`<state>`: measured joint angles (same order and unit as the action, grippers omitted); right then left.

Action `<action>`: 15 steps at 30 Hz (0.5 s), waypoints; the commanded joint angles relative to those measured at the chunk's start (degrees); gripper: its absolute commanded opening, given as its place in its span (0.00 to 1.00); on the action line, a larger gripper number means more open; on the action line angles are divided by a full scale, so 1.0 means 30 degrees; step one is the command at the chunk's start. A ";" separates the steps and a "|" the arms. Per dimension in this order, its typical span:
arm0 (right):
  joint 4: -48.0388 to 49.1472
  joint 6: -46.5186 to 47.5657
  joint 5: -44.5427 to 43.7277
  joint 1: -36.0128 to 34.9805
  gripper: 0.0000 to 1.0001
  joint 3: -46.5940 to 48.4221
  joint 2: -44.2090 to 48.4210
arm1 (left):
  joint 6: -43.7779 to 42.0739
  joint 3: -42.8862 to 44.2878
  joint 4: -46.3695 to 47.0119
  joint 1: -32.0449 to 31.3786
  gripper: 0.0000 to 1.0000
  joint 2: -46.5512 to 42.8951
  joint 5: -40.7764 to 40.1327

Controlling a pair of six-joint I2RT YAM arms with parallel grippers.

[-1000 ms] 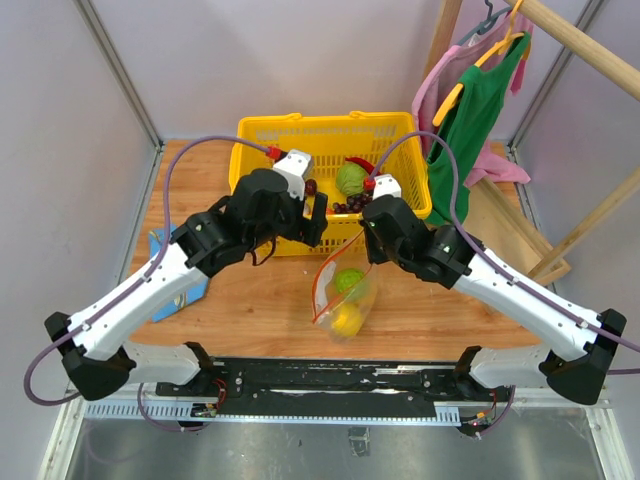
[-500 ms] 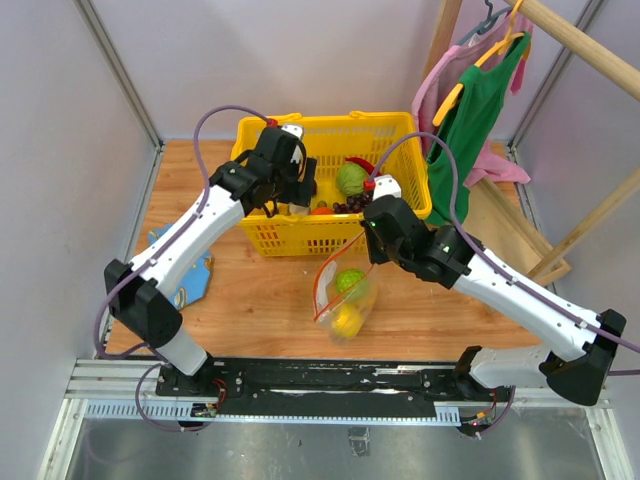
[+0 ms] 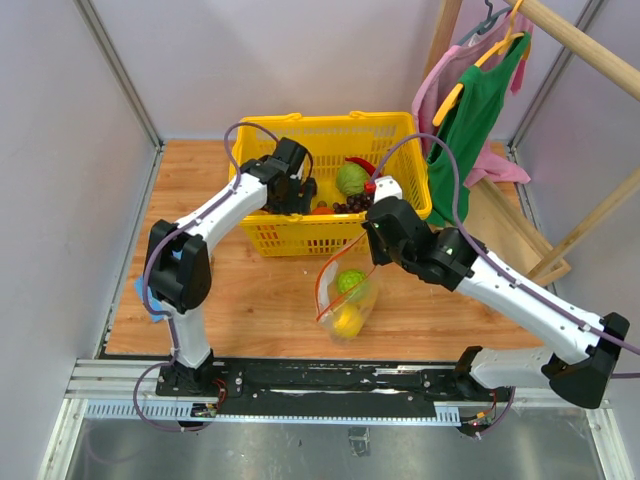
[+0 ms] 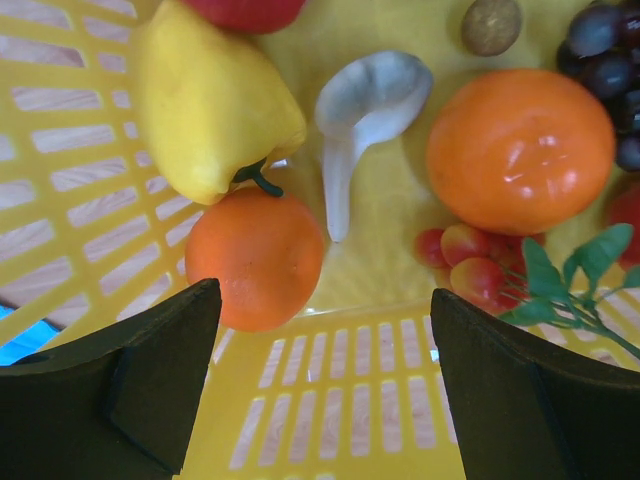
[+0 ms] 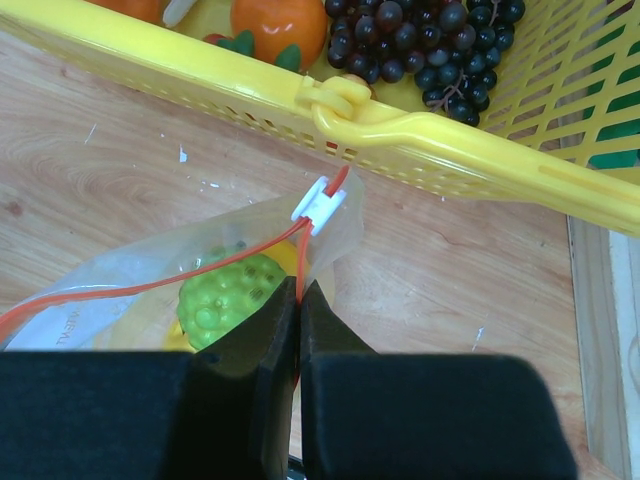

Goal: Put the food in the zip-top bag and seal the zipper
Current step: Pick up the fake fruit from the bin.

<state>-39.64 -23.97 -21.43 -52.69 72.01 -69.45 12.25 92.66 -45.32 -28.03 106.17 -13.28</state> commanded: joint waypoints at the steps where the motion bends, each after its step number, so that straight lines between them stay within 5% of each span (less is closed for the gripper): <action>1: 0.0355 0.0363 -0.0135 0.0376 0.05 -0.0341 0.0546 | -0.0070 -0.0532 0.0106 0.0228 0.89 0.1107 -0.0343; 15: 0.0438 0.0443 0.0097 0.0649 0.05 -0.0728 0.0970 | 0.0098 -0.1170 -0.0188 0.0262 0.92 0.3815 -0.1248</action>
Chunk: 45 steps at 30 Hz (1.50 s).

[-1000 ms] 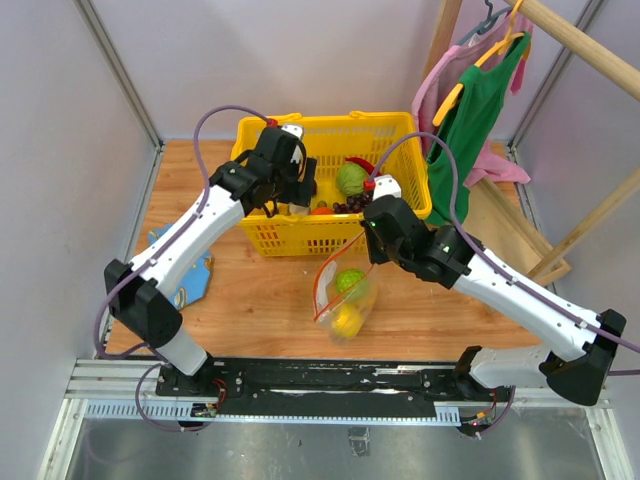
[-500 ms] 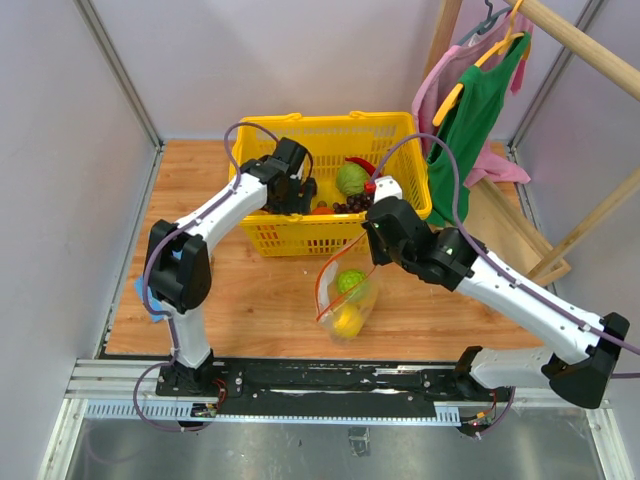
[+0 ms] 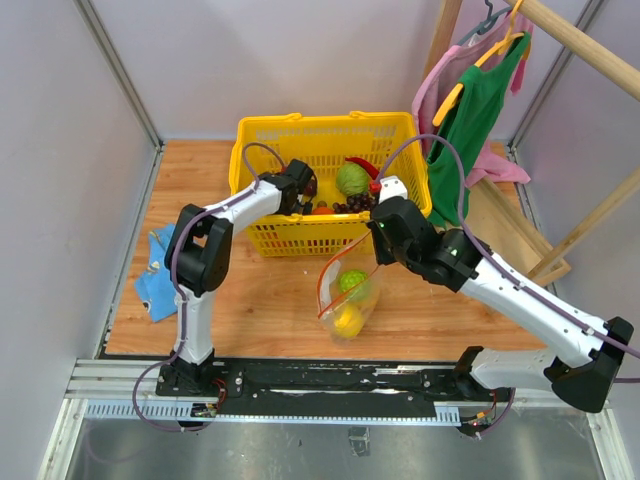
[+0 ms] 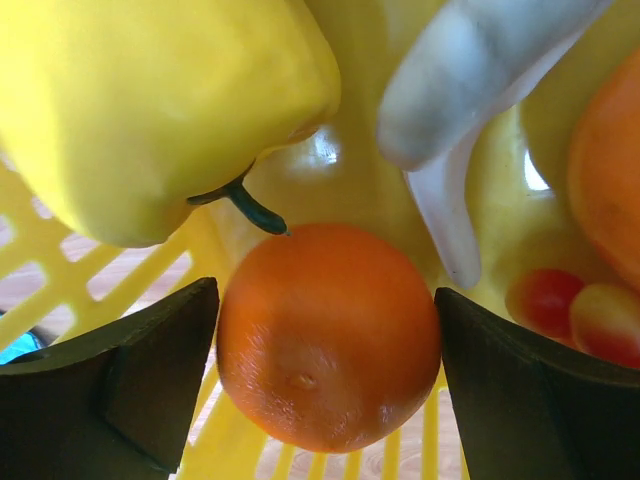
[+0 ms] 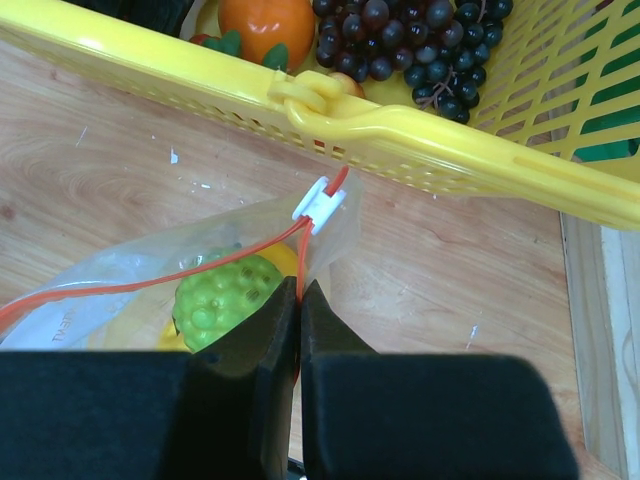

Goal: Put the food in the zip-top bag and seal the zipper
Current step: Pick up the fake fruit from the bin.

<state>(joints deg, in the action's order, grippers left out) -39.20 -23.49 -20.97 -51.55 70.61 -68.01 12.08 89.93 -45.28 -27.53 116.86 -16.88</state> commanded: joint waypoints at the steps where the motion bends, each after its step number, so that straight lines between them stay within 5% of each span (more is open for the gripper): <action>1: 0.0268 0.0279 -0.0061 0.0300 0.05 -0.0277 0.0524 | 0.0189 -0.0290 -0.0267 0.0094 0.92 0.0262 0.0217; 7: 0.0373 0.0251 0.0005 0.0366 0.05 -0.0413 0.0673 | 0.0396 -0.0728 -0.0121 0.0094 0.91 0.0009 0.1469; 23: 0.0435 0.0091 0.0079 0.0381 0.05 -0.0622 0.1102 | 0.0472 -0.1114 0.0818 0.0072 0.58 -0.4162 0.2233; 45: 0.0842 -0.0695 0.0387 0.0372 0.04 -0.0385 0.0511 | -0.0087 -0.2134 0.3533 -0.1179 0.46 -1.2641 0.5453</action>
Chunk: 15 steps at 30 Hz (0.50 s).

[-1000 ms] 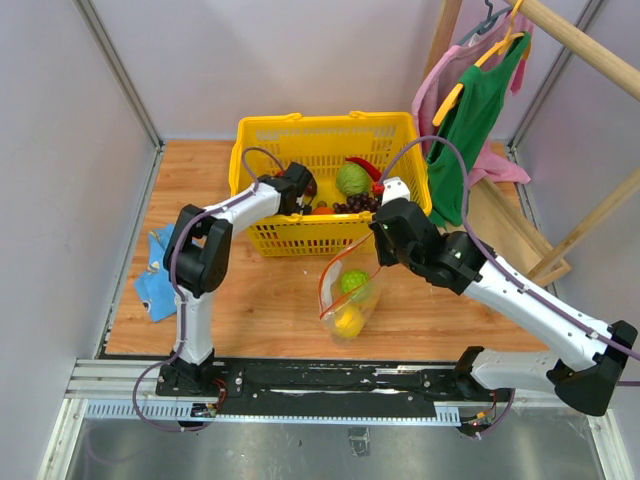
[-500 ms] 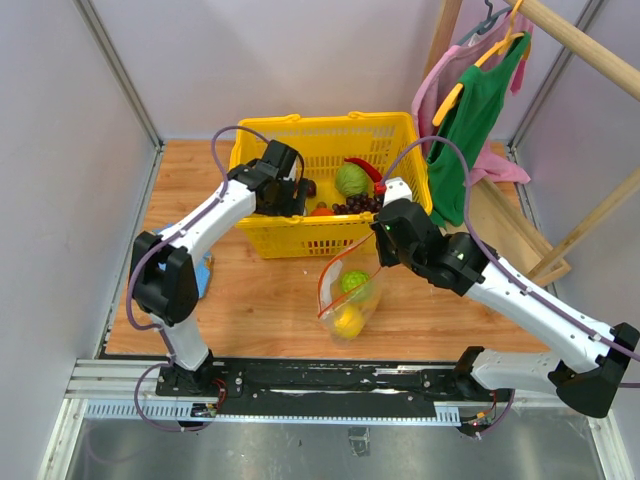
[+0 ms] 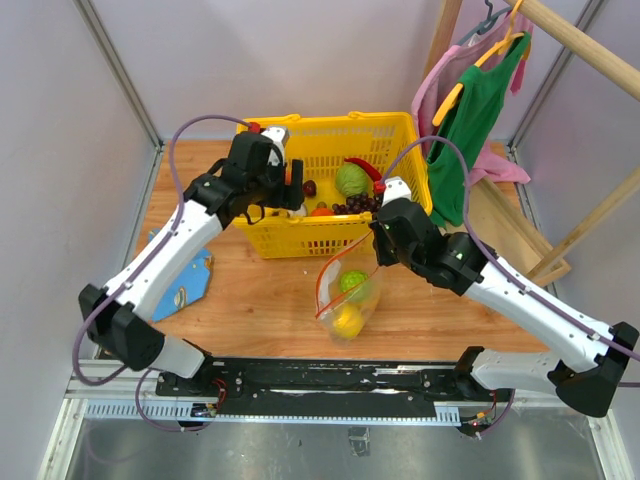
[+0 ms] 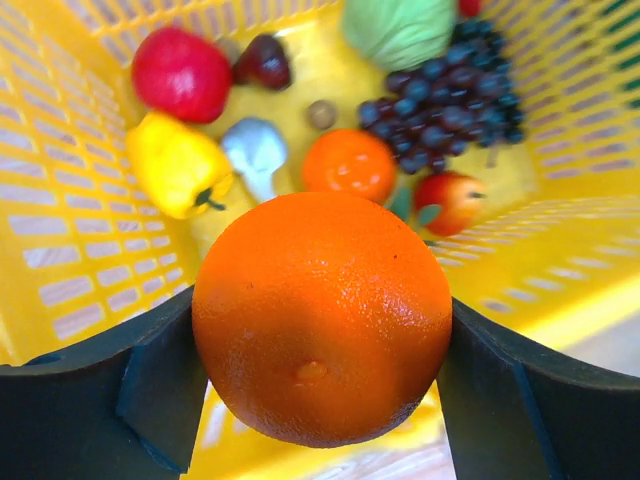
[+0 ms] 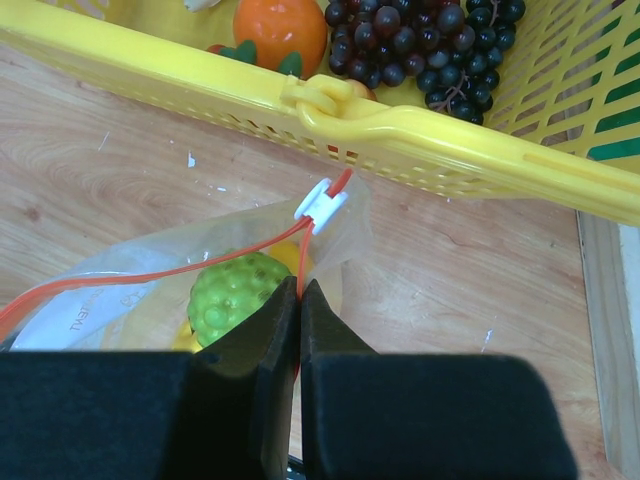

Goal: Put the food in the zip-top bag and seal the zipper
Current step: Pick up the fake fruit from the bin, then place the fake fruit in the zipper food storage bag.

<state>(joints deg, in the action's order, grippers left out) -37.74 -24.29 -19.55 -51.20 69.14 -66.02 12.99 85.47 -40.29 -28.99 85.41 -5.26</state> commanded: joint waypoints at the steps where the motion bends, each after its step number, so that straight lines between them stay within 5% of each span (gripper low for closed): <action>1: 0.0394 -0.0467 -0.0044 0.0277 0.04 0.0141 -0.0209 | -0.0480 -0.0954 0.2274 -0.0859 0.46 -0.2694 0.1880; 15: 0.0548 -0.1171 0.0149 0.0278 0.04 0.0434 -0.0639 | -0.1488 -0.4973 0.6811 -0.4572 0.45 -0.8069 0.5371</action>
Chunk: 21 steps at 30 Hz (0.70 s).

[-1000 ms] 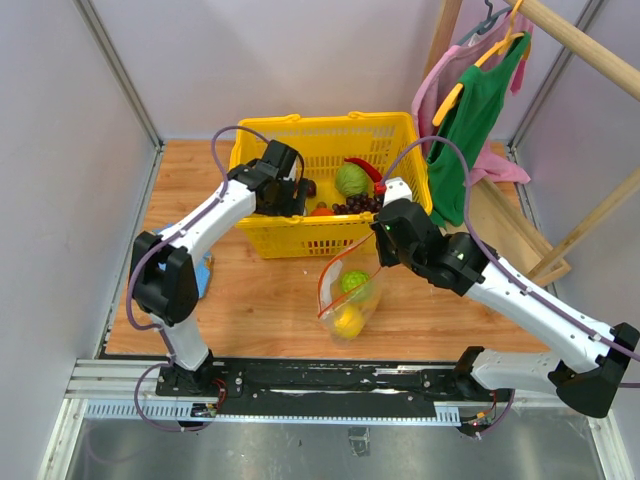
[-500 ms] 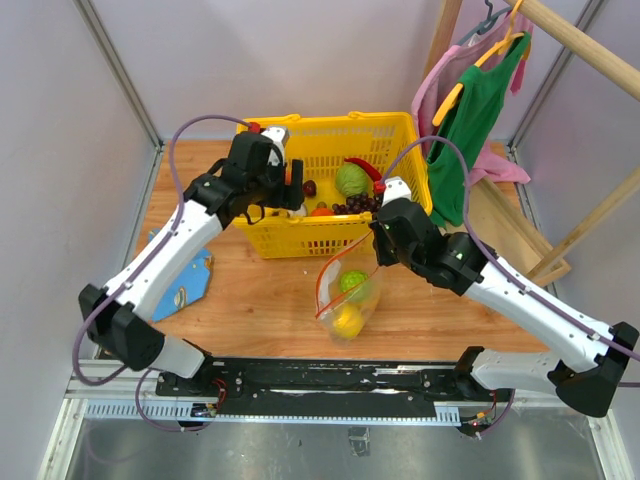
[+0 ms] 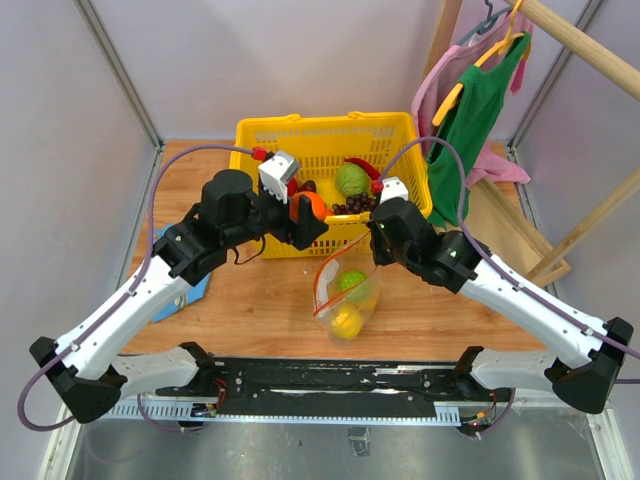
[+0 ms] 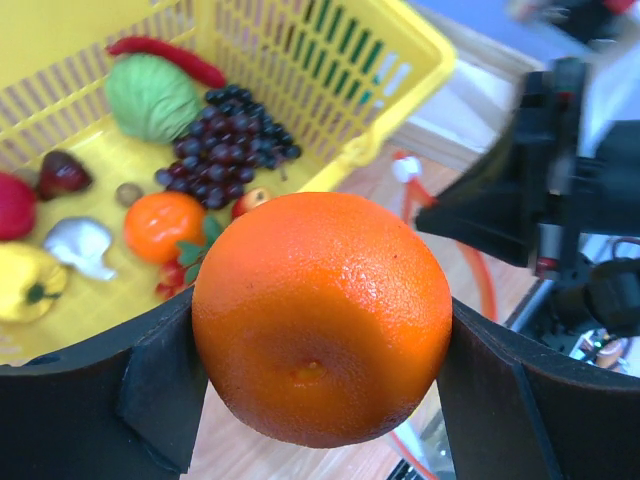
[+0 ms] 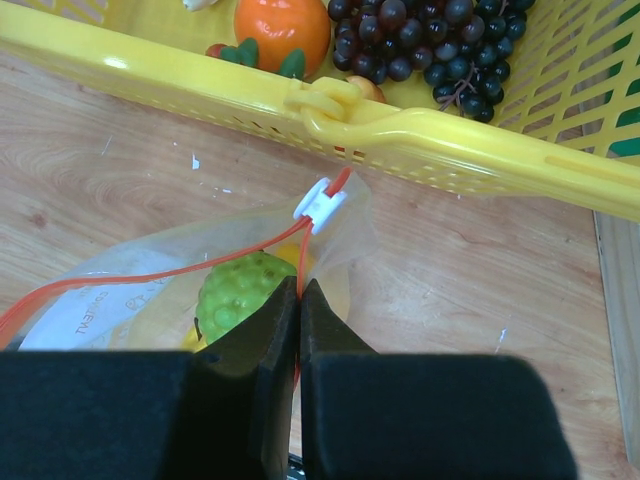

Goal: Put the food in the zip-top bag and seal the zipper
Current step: Place the fake fruit in the zipper food storage bag.

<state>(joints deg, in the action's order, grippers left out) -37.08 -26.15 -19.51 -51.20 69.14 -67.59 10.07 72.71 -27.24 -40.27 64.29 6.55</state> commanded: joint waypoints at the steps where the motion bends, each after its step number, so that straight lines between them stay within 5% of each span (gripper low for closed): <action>1: 0.0390 -0.0622 0.0191 0.0279 0.04 0.0428 -0.0116 | -0.0535 -0.0993 0.2699 -0.1089 0.45 -0.1131 0.1497; 21: 0.0435 -0.1277 0.0196 0.0278 0.04 0.0347 -0.0173 | -0.0747 -0.2392 0.1169 -0.5386 0.53 0.1610 -0.2220</action>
<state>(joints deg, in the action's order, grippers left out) -36.27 -28.77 -18.44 -51.20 69.14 -67.85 8.73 66.26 -22.33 -54.61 68.40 3.90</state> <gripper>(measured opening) 0.044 0.813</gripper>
